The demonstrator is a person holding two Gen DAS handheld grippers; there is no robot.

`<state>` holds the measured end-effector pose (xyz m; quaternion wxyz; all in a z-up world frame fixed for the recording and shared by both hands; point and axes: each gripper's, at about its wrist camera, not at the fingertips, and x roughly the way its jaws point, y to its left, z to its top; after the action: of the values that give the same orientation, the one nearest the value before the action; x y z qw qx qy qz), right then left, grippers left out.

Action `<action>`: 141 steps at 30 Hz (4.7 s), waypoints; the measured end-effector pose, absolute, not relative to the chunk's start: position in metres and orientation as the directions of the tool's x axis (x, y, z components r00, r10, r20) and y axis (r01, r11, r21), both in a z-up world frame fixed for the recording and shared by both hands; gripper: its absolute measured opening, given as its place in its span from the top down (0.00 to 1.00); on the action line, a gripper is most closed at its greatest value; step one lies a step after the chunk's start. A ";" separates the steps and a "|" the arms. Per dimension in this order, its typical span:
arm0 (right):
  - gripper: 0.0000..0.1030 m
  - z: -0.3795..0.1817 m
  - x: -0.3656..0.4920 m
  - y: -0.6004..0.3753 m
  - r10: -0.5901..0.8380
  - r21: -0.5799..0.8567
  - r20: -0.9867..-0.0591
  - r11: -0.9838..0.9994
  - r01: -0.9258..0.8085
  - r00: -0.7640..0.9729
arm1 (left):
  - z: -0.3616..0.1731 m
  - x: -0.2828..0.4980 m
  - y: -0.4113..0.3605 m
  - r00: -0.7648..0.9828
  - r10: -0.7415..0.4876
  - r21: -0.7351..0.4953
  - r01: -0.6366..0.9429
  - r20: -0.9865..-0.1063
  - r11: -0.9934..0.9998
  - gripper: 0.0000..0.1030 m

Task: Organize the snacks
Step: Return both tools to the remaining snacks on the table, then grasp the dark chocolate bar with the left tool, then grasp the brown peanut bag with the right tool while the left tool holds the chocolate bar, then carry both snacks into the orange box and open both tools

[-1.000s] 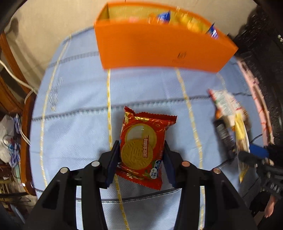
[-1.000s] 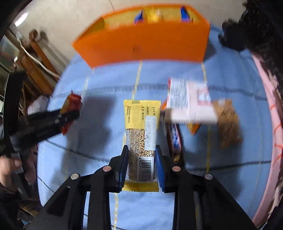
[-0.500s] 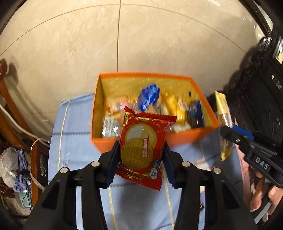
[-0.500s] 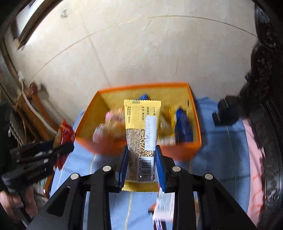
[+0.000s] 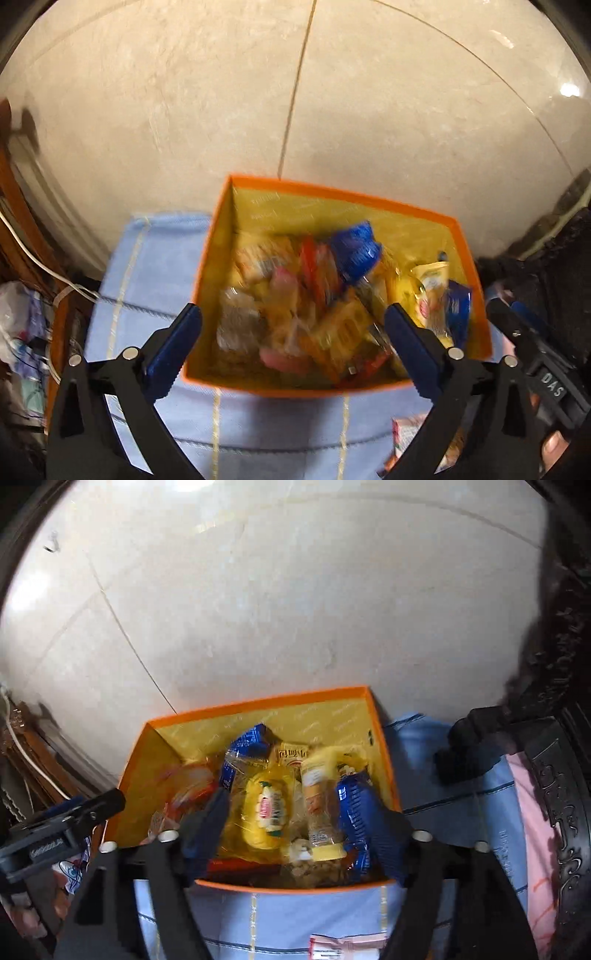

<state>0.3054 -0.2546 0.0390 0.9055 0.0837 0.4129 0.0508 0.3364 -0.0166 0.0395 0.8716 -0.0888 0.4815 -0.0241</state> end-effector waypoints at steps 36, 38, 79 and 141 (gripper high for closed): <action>0.14 -0.071 0.084 -0.380 0.182 0.296 -0.889 0.928 0.226 0.420 | -0.134 0.168 -0.207 0.074 -0.017 -0.007 0.138 -0.997 0.990 0.06; 0.14 -0.070 0.085 -0.382 0.184 0.300 -0.889 0.927 0.227 0.420 | -0.137 0.166 -0.201 0.073 -0.010 -0.001 0.126 -0.997 0.992 0.16; 0.58 -0.085 0.100 -0.348 0.136 0.170 -0.944 0.981 0.093 0.300 | -0.117 0.138 -0.057 0.117 -0.100 -0.092 0.071 -0.988 0.993 0.83; 0.28 0.052 0.340 -0.246 0.275 0.303 -0.751 0.951 -0.057 0.601 | 0.053 0.374 -0.040 0.509 0.000 -0.039 -0.067 -0.861 0.997 0.07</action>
<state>0.3400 -0.2460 0.0517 0.8859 0.1246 0.4368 0.0937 0.3740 -0.0404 0.0534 0.8681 -0.0336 0.4949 0.0192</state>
